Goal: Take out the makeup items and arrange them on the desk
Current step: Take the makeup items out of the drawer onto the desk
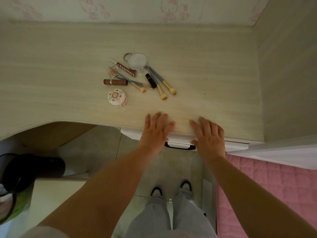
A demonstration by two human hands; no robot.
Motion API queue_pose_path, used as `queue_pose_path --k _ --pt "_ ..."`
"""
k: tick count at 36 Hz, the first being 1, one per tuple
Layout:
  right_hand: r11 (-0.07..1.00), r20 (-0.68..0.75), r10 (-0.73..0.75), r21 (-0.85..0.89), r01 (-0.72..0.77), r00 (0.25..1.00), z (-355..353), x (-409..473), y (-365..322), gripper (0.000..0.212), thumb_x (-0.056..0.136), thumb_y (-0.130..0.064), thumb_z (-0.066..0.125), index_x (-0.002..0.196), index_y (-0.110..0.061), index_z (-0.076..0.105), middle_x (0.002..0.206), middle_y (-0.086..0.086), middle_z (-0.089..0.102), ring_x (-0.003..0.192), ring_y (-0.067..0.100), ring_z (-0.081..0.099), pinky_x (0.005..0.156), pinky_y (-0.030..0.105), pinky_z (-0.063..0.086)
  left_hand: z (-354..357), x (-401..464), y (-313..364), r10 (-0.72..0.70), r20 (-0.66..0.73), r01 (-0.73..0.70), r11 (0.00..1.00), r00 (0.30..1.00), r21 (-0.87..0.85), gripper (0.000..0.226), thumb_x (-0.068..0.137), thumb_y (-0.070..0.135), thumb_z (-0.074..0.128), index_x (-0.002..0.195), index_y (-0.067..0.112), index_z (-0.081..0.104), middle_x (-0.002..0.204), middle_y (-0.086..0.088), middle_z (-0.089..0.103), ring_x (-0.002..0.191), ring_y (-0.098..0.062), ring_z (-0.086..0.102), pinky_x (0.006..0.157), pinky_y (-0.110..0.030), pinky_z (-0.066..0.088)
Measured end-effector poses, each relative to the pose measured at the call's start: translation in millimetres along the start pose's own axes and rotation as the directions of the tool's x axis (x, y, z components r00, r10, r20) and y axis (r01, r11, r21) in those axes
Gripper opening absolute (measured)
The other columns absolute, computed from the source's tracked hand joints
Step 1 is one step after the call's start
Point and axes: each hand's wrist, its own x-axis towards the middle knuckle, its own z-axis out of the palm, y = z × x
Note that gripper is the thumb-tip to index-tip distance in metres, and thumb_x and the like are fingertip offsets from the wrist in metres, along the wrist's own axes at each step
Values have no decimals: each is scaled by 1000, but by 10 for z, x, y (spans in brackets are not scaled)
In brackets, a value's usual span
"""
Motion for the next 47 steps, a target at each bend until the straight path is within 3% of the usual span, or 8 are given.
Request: queue_pose_path --k 9,13,18,20,22,25,37,47 --pt "999 -16 -31 36 32 999 -6 0 14 96 52 -43 86 133 -21 38 128 10 42 107 28 39 85 43 50 19 -9 -19 23 16 -24 999 1000 36 66 97 42 37 150 25 0 156 -12 -1 143 -36 -4 111 -55 -13" --pt "999 8 -10 33 10 1000 -31 -8 12 96 53 -43 86 133 -21 39 127 11 50 108 28 39 85 43 50 22 -2 -13 13 20 -13 999 1000 35 67 97 42 39 149 26 2 157 -10 -1 144 -35 -5 112 -54 -13" --pt "998 154 62 18 -66 986 -148 19 -75 91 53 -40 87 130 -22 41 126 11 52 107 29 40 86 44 48 -16 -37 40 -36 0 36 999 999 -20 67 95 43 44 148 28 6 156 -7 -1 144 -32 -6 115 -52 -8" --pt "997 199 67 19 -72 978 -259 50 -120 80 68 -41 78 135 -22 39 134 10 45 113 30 41 95 44 43 -46 -87 72 -49 -6 48 997 999 -56 69 94 44 44 149 28 5 157 -6 -2 145 -30 -8 117 -50 -5" --pt "997 282 37 51 -54 959 -375 85 -151 66 87 -42 57 143 -22 27 144 8 30 124 29 34 106 40 31 -97 -159 96 -60 -19 57 991 998 -125 70 94 43 45 149 27 6 158 -4 -1 145 -28 -6 118 -48 0" --pt "993 285 -5 114 -29 958 -537 119 -205 58 95 -42 42 145 -22 22 149 3 22 133 26 25 111 36 22 -179 -313 88 -109 -43 98 973 993 -208 65 96 41 43 149 25 9 158 0 5 146 -23 -2 119 -44 3" --pt "973 293 -120 225 54 948 -891 -39 -627 55 98 -42 34 148 -23 18 156 -1 17 142 22 14 116 36 17 -224 -1080 -53 -328 -103 274 894 939 -354 59 99 42 34 150 30 8 158 5 9 146 -18 1 119 -44 9" --pt "968 355 -56 247 -35 933 -949 -701 -1110 55 98 -43 34 148 -24 20 156 -2 18 143 21 14 117 36 19 -18 -1696 -169 -335 -121 278 898 934 -341 60 98 46 34 149 30 8 159 4 9 147 -19 3 119 -44 10"
